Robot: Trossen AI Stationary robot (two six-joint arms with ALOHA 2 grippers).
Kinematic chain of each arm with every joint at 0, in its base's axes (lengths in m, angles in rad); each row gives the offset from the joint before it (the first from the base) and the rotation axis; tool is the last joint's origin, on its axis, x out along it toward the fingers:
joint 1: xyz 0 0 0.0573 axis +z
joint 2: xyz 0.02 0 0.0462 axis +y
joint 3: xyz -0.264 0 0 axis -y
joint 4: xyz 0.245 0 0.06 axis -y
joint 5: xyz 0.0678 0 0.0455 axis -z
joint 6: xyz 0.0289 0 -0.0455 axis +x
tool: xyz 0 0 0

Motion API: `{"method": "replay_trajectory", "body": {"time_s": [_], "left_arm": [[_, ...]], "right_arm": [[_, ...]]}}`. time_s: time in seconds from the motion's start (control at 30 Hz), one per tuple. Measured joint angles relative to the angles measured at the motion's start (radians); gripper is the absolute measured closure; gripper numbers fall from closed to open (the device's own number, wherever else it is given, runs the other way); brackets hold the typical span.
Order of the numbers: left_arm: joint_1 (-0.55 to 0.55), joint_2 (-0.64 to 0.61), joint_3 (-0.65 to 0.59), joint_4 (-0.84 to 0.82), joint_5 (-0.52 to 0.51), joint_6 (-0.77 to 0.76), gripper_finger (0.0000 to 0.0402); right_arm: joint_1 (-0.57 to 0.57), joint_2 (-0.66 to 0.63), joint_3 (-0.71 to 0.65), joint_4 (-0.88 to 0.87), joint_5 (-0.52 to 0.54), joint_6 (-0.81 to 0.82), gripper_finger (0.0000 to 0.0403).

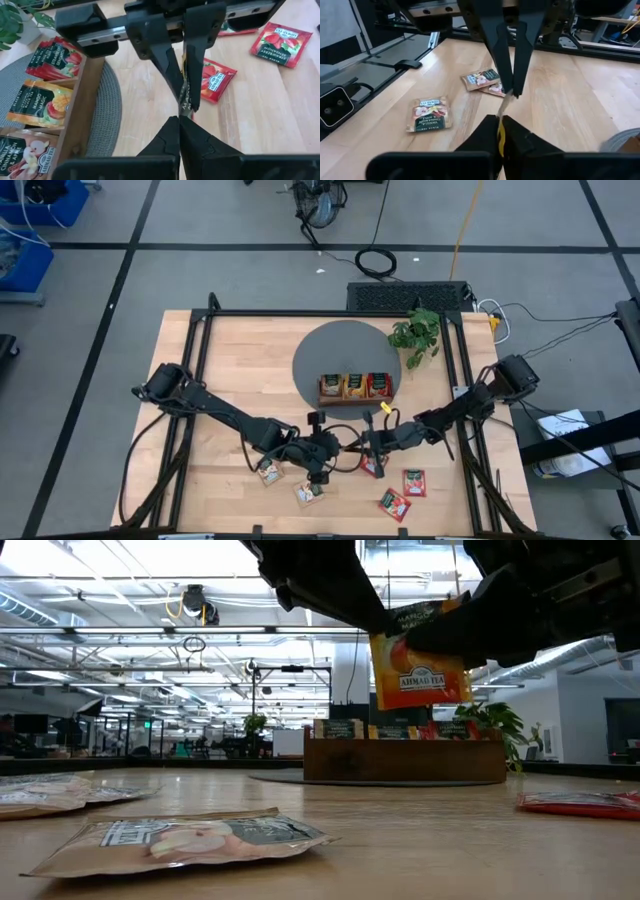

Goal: Pick & Place Tea
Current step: Put the yellow tea bag into the middle section of the wooden organizer

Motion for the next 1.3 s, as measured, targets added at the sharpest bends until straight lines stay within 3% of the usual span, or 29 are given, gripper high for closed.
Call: {"method": "replay_trajectory", "body": {"time_s": [0.2,0.37,0.5,0.67,0.87,1.3], "left_arm": [[-0.007,-0.051,-0.001,-0.047,-0.038,0.034,0.0327],[-0.054,-0.12,0.0,-0.211,-0.037,-0.033,0.0274],[-0.118,-0.128,-0.006,-0.303,-0.058,-0.078,0.0259],[-0.162,-0.127,-0.092,-0.216,-0.073,-0.078,0.0276],[-0.155,-0.127,-0.173,-0.144,-0.065,-0.059,0.0318],[-0.123,-0.127,-0.196,-0.128,-0.055,-0.072,0.0365]], "right_arm": [[-0.055,-0.003,-0.038,-0.009,0.001,-0.012,0.0402],[-0.137,-0.083,-0.109,-0.014,-0.004,-0.06,0.0402],[-0.232,-0.209,-0.154,-0.022,-0.137,-0.159,0.0402],[-0.419,-0.326,-0.172,-0.115,-0.365,-0.185,0.0402],[-0.613,-0.308,-0.165,-0.165,-0.554,-0.152,0.0402],[-0.676,-0.107,-0.135,-0.078,-0.496,-0.154,0.0403]]}}
